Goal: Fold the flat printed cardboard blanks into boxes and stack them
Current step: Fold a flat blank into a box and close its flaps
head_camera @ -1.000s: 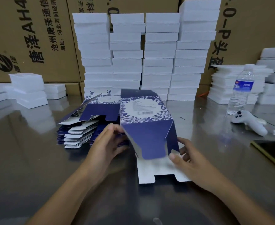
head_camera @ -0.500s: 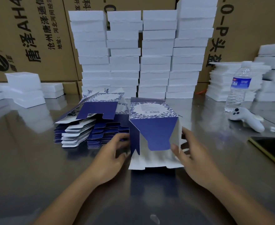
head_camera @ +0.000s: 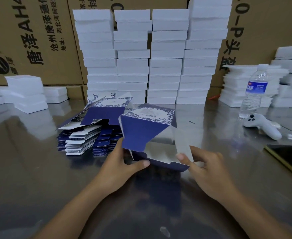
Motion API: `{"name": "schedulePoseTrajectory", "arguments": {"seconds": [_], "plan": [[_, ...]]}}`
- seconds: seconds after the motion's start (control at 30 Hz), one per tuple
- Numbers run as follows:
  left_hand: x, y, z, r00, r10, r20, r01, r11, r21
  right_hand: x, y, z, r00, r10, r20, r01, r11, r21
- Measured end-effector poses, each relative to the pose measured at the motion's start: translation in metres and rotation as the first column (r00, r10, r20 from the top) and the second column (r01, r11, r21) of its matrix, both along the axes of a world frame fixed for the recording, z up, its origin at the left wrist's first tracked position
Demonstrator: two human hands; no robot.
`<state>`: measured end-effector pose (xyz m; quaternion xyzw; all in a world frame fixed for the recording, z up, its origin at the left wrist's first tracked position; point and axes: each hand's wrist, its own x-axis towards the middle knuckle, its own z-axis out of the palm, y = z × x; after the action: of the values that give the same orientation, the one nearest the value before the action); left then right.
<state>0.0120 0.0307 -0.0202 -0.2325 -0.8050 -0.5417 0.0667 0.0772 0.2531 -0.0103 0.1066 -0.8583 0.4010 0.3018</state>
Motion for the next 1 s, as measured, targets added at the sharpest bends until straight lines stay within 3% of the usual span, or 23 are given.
{"name": "schedulePoseTrajectory", "arguments": {"seconds": [0.1,0.2,0.3,0.47,0.67,0.9,1.0], "plan": [[0.002,0.003,-0.001,0.999,0.036,-0.037,-0.035,0.999,0.03,0.001,-0.004,-0.002,0.998,0.007,-0.057,-0.006,1.0,0.01],[0.005,0.004,0.004,0.998,0.046,0.031,-0.048,0.996,0.08,0.001,-0.007,0.001,0.993,-0.028,-0.111,0.023,0.999,-0.044],[0.007,0.007,0.008,0.992,-0.044,0.115,0.031,0.993,0.112,-0.001,-0.003,-0.001,0.98,-0.066,-0.189,0.042,0.991,-0.125],[0.009,0.012,0.013,0.979,-0.051,0.199,0.009,0.978,0.207,-0.005,0.001,-0.005,0.981,-0.127,-0.149,0.099,0.978,-0.185],[0.013,0.025,0.013,0.959,0.076,0.274,-0.157,0.944,0.289,-0.009,-0.007,-0.008,0.99,-0.116,0.078,0.124,0.986,-0.109],[0.018,0.038,0.016,0.919,0.1,0.38,-0.272,0.86,0.431,-0.009,-0.01,-0.008,0.874,-0.287,0.392,0.306,0.952,0.015],[0.017,0.045,0.019,0.911,0.159,0.38,-0.325,0.845,0.424,-0.011,-0.008,-0.004,0.867,-0.148,0.476,0.253,0.953,-0.164]]}}
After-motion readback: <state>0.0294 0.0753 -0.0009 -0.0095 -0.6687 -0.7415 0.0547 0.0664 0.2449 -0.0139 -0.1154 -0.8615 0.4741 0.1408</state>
